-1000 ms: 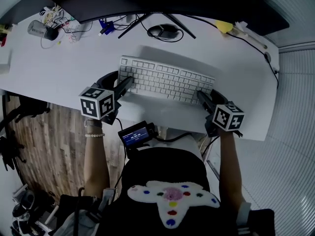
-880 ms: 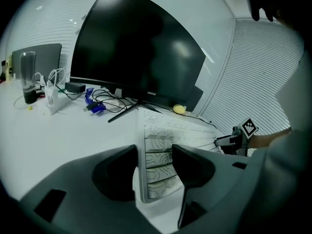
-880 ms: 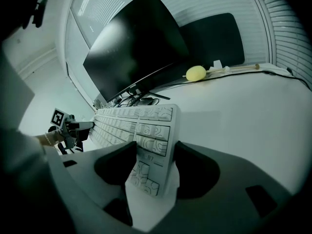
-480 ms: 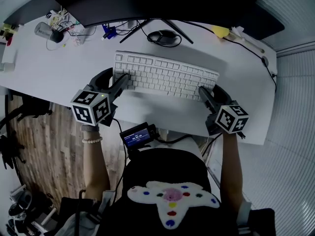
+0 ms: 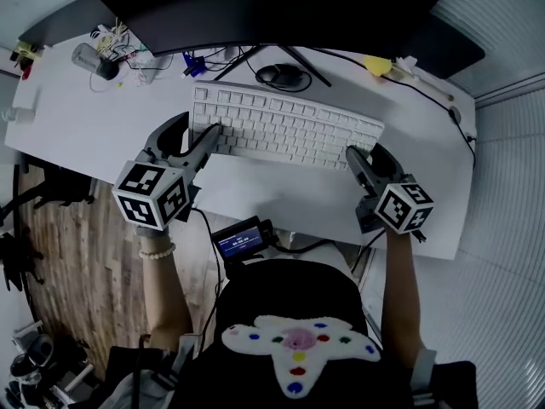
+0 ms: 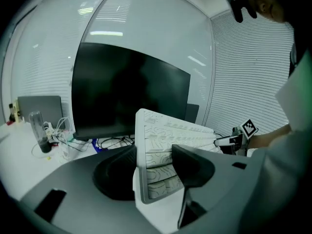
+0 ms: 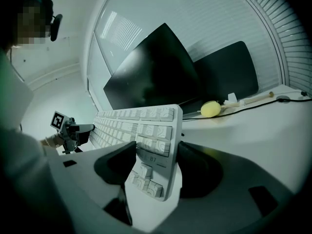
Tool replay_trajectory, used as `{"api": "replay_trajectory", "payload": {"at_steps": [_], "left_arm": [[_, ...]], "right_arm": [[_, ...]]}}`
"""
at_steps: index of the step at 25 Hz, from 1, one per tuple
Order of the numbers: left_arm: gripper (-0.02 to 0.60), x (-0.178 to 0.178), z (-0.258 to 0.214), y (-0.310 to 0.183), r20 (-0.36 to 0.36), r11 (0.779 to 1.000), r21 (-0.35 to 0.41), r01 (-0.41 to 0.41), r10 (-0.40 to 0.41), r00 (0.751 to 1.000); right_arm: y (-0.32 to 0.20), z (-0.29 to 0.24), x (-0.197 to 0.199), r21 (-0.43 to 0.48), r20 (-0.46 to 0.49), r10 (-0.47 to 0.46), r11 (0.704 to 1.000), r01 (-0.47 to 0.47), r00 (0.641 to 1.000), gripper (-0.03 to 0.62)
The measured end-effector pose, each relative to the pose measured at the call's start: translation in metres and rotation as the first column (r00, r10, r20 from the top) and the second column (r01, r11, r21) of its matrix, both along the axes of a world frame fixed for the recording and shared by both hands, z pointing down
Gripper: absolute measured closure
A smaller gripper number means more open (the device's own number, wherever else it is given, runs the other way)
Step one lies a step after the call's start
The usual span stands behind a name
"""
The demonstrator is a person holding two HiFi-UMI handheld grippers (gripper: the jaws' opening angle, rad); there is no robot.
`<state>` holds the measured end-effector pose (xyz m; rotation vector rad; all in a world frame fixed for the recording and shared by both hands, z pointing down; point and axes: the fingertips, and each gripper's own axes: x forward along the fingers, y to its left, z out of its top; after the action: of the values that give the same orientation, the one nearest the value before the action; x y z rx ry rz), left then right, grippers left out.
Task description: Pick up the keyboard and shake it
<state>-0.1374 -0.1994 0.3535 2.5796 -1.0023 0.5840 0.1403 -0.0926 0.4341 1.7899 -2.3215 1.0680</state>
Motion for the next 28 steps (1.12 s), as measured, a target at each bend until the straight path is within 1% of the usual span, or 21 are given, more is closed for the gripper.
{"api": "replay_trajectory", "payload": {"at_steps": [3,6,12,17,21,25,28], "left_arm": [[0.339,-0.004,-0.029,-0.001,0.029,0.997,0.081,-0.001,-0.001,1.0],[0.339,-0.005,-0.059,0.0,0.062,0.987,0.159,-0.004,-0.006,0.998],[0.34,0.013,-0.122,0.004,0.163,0.956,0.294,-0.021,-0.028,0.986],[0.34,0.022,-0.161,0.022,0.222,0.912,0.409,-0.029,-0.069,0.973],[0.341,0.029,-0.189,0.038,0.251,0.884,0.467,-0.024,-0.106,0.962],[0.34,0.032,-0.21,0.051,0.301,0.84,0.541,-0.04,-0.149,0.942],[0.339,0.034,-0.22,0.06,0.366,0.803,0.588,-0.094,-0.161,0.917]], "right_arm": [[-0.006,-0.012,-0.007,0.051,0.029,0.01,0.999,-0.012,1.0,0.326],[-0.014,-0.026,-0.01,0.115,0.071,0.011,0.993,-0.019,0.997,0.324],[-0.031,-0.049,-0.006,0.203,0.189,-0.005,0.979,-0.034,0.982,0.321],[-0.038,-0.063,-0.005,0.295,0.265,-0.028,0.954,-0.054,0.964,0.319],[-0.042,-0.073,-0.01,0.345,0.311,-0.068,0.937,-0.046,0.948,0.319],[-0.049,-0.08,-0.018,0.394,0.364,-0.099,0.917,-0.056,0.926,0.318],[-0.055,-0.084,-0.024,0.426,0.389,-0.125,0.903,-0.058,0.913,0.318]]}}
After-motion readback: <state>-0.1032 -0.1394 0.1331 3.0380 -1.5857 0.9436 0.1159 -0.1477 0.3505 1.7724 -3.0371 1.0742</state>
